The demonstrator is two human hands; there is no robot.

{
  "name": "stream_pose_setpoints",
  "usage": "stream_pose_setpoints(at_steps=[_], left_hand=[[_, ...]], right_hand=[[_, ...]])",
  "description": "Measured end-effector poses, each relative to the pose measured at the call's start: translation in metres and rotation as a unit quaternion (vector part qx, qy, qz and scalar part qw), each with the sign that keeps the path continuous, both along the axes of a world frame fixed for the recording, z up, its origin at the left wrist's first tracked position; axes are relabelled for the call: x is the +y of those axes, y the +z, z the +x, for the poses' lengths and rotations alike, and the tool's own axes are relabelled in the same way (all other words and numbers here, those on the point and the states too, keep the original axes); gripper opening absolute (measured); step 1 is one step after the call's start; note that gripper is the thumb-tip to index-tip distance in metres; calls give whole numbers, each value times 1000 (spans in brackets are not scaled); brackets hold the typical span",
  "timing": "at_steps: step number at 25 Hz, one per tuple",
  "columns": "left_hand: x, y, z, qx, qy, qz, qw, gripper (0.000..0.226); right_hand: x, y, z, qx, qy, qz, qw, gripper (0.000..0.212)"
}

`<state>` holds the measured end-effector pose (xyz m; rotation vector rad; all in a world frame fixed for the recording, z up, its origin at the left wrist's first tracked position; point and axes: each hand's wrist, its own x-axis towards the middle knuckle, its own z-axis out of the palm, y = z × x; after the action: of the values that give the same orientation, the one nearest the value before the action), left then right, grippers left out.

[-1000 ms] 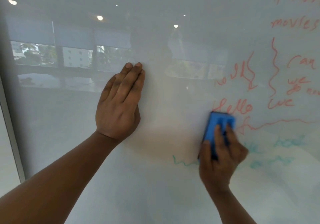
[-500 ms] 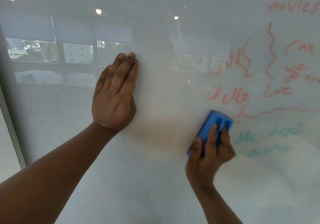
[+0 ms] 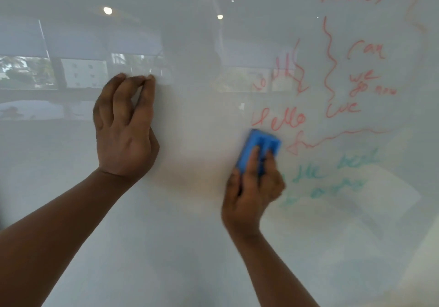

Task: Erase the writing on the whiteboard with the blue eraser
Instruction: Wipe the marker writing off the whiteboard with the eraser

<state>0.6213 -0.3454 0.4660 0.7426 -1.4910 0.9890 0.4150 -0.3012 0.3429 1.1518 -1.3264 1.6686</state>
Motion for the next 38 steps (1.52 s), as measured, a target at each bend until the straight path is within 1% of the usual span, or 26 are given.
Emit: stream_pose_setpoints(at_steps=[1, 2, 3, 6, 7, 8, 10, 11, 12, 15, 16, 17, 19, 21, 22, 23, 26, 27, 29, 30, 31, 32, 33, 36, 37, 38], left_hand=[[2, -1, -8, 6, -2, 8, 1000, 63], [4, -1, -19, -4, -8, 12, 1000, 64], [6, -3, -31, -26, -17, 13, 999, 65], [8, -9, -66, -76, -23, 4, 997, 61], [8, -9, -73, -73, -21, 2, 997, 58], [9, -11, -82, -64, -24, 7, 998, 56], [12, -13, -90, -41, -21, 24, 999, 57], [13, -14, -91, -30, -19, 29, 999, 58], [14, -14, -95, -26, -23, 31, 999, 60], [17, -13, -97, -18, -23, 42, 999, 66], [18, -12, -99, -18, -19, 44, 999, 67], [19, -10, -101, -18, -18, 48, 999, 67], [20, 4, -107, -37, -27, 42, 998, 62], [18, 31, -109, -49, -41, 33, 997, 56], [18, 46, -109, -47, -48, 28, 997, 55], [16, 61, -108, -40, -52, 21, 998, 56], [11, 85, -107, -20, -56, 6, 998, 56], [11, 85, -107, -11, -59, 5, 998, 56], [8, 83, -105, 11, -73, 7, 997, 57], [7, 81, -103, 19, -80, 10, 997, 57], [7, 80, -101, 25, -85, 11, 996, 58], [7, 80, -99, 27, -86, 8, 996, 59], [8, 80, -99, 28, -85, 5, 996, 62], [12, 81, -106, 25, -72, 12, 997, 69], [13, 82, -107, 21, -71, 17, 997, 69], [13, 82, -107, 19, -73, 23, 997, 69]], right_hand=[[1, -12, 2, 72, 12, 11, 997, 50], [2, -22, -10, 103, 14, 17, 994, 50], [4, -28, -31, 87, -1, 17, 996, 51], [6, -9, -78, -133, -51, -31, 989, 51], [2, 0, -73, -157, -50, -37, 986, 51], [3, 5, -63, -127, -43, -28, 991, 52], [6, -11, -39, 9, -13, 6, 1000, 51], [9, -23, -42, 47, -2, 18, 999, 49], [11, -30, -57, 42, -3, 20, 999, 48], [13, -1, -95, -131, -34, -45, 990, 49], [9, 23, -94, -149, -40, -65, 986, 48], [5, 46, -84, -128, -29, -70, 989, 48], [1, 76, -57, -18, 8, -43, 999, 46], [6, 75, -57, 104, 35, -32, 993, 38], [9, 73, -71, 133, 34, -38, 990, 36], [11, 77, -88, 121, 29, -49, 991, 34], [6, 121, -100, -45, 31, -90, 994, 34], [3, 133, -84, -33, 34, -91, 995, 35], [1, 133, -45, 100, 33, -63, 992, 38], [2, 121, -34, 173, 35, -52, 983, 39], [3, 110, -38, 222, 34, -45, 973, 39], [5, 109, -55, 238, 32, -48, 969, 37], [6, 113, -76, 214, 25, -62, 975, 36], [2, 156, -103, 54, 20, -124, 991, 36], [0, 166, -92, 53, 21, -129, 990, 37], [-2, 167, -75, 89, 25, -115, 989, 39]])
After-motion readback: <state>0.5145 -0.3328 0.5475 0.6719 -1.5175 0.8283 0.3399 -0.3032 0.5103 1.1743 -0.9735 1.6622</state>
